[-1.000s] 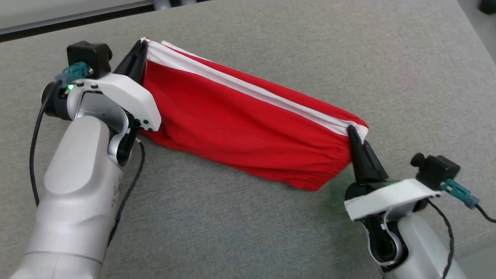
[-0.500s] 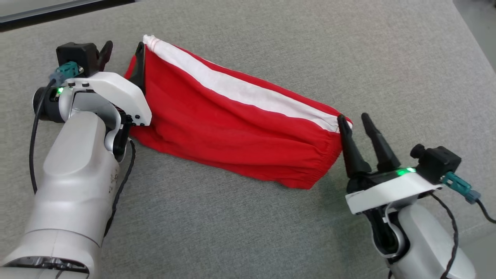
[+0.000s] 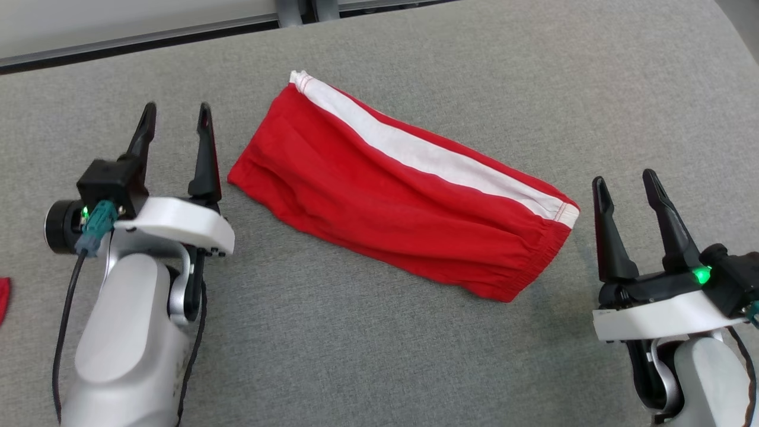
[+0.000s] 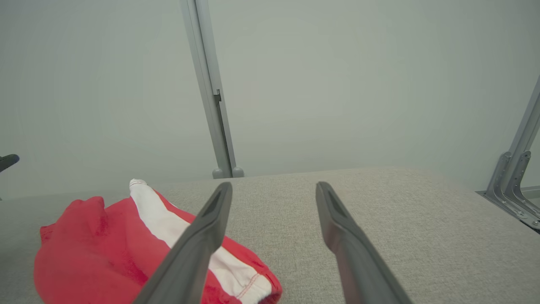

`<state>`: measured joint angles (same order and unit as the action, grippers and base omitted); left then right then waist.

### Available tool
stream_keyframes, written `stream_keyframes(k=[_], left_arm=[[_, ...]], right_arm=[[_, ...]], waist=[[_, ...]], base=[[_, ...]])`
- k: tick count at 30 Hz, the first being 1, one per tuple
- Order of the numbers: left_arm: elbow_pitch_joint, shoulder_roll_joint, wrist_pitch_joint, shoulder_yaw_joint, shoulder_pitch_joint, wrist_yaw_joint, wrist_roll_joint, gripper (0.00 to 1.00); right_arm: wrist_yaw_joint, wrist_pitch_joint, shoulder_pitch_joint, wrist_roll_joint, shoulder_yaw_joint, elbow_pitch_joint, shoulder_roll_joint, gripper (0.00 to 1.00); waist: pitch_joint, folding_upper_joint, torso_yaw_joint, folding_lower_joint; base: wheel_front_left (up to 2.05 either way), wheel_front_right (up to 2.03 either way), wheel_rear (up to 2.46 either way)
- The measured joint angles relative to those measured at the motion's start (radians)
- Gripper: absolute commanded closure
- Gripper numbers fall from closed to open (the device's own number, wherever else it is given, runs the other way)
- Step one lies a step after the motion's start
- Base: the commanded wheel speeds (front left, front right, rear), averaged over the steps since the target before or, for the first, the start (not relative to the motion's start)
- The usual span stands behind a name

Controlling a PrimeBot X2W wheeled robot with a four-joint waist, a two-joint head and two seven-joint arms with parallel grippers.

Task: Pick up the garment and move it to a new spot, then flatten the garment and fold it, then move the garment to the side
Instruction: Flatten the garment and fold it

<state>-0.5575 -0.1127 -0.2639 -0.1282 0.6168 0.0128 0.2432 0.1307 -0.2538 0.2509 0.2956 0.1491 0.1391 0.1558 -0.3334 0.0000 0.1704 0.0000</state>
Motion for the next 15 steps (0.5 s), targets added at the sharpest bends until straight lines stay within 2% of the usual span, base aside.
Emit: stream_keyframes(k=[6,15], left_arm=[[0.221,-0.002,0.000,0.038,-0.231,0.042,-0.022,0.00],[0.370,-0.019,0.013,0.050,-0.446,0.068,-0.022,0.00]], right_arm=[[0.000,0.043,-0.067,-0.045,-0.034,-0.038,-0.004,0.00],[0.000,0.107,-0.156,-0.068,-0.047,-0.099,-0.008,0.00]], waist=[[0.048,0.0000,-0.036,0.0000],[0.112,0.0000,-0.066,0.0000]], base=[[0.00,0.00,0.00],[0.00,0.00,0.00]])
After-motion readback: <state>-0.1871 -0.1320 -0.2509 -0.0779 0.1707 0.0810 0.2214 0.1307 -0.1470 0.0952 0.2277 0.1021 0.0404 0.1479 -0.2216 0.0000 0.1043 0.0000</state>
